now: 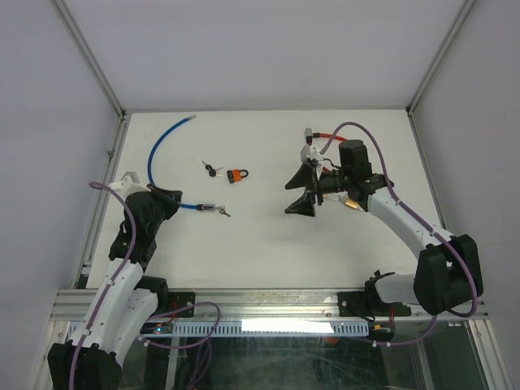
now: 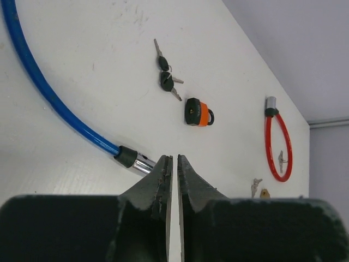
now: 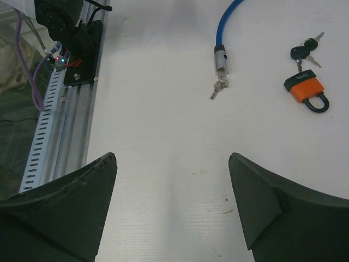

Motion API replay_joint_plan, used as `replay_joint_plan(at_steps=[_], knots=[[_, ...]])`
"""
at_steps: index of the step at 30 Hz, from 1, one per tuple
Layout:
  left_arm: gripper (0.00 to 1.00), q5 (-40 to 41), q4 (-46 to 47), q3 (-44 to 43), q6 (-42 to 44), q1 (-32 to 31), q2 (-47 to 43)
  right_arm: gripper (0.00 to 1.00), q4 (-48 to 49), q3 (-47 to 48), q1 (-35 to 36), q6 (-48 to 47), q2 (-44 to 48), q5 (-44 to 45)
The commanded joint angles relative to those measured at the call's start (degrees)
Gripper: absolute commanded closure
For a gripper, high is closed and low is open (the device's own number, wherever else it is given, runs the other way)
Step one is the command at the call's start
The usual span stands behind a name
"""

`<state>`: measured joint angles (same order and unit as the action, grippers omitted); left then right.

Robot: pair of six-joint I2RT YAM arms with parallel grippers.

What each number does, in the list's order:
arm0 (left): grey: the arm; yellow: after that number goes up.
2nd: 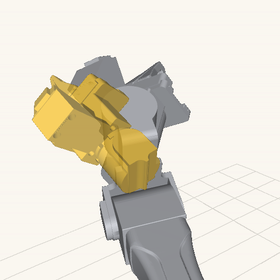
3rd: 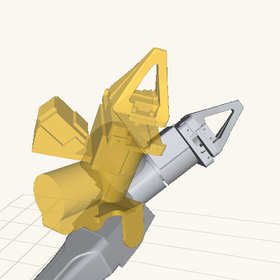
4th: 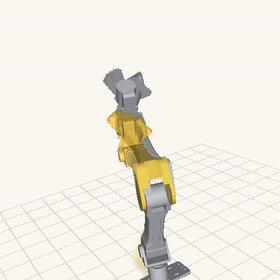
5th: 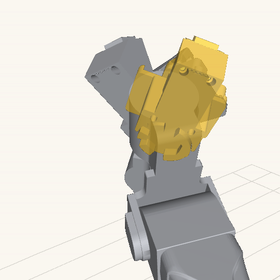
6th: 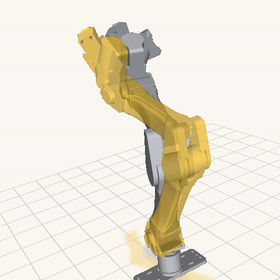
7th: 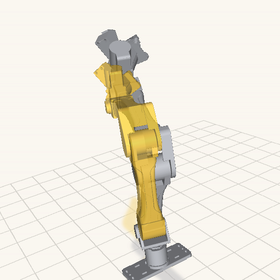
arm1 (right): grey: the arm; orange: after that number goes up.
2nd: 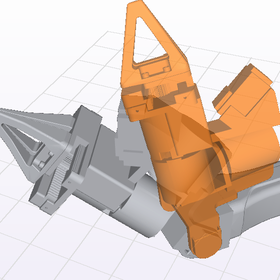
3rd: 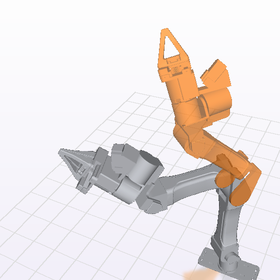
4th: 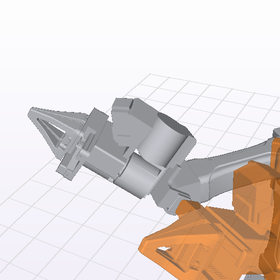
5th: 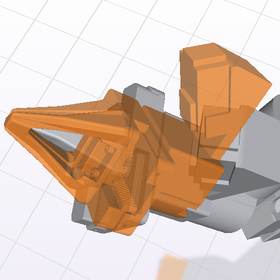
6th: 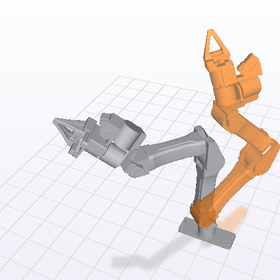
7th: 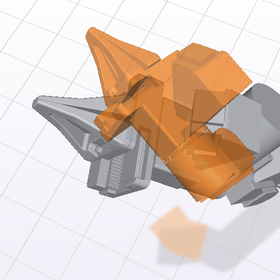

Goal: Lock with the key
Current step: Pick up the lock from the center of the board.

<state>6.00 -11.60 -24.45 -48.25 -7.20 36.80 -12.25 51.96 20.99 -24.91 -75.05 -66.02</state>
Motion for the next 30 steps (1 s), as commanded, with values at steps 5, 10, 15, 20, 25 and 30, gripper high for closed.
replay_joint_plan(at_steps=[5, 10, 15, 20, 25, 30], knots=[[0.57, 1.5, 8.6, 1.6, 6.7, -0.4, 6.3, 0.01, -6.3, 3.9, 10.3, -20.9, -3.2, 9.2], [0.25, 5.5, 8.5, 2.2, 6.3, -0.4, 2.6, 0.01, -9.8, 14.1, 20.6, -24.3, -14.4, 19.3], [0.01, 11.4, 7.8, 6.8, 3.3, -0.4, -3.9, 0.04, -7.6, 25.3, 27.5, -21.8, -27.0, 26.5], [0.01, 15.8, 5.5, 8.2, 0.9, -0.4, -3.3, 0.24, -14.5, 46.4, 29.4, -12.0, -44.7, 30.6], [0.01, 22.1, -1.2, 4.3, -3.3, -0.4, 1.9, 0.27, -19.1, 57.6, 30.7, -9.0, -53.8, 32.3], [0.01, 25.2, -3.7, 3.3, -7.1, -0.4, 4.7, 0.32, -20.8, 65.2, 31.8, -4.6, -60.2, 34.6]])
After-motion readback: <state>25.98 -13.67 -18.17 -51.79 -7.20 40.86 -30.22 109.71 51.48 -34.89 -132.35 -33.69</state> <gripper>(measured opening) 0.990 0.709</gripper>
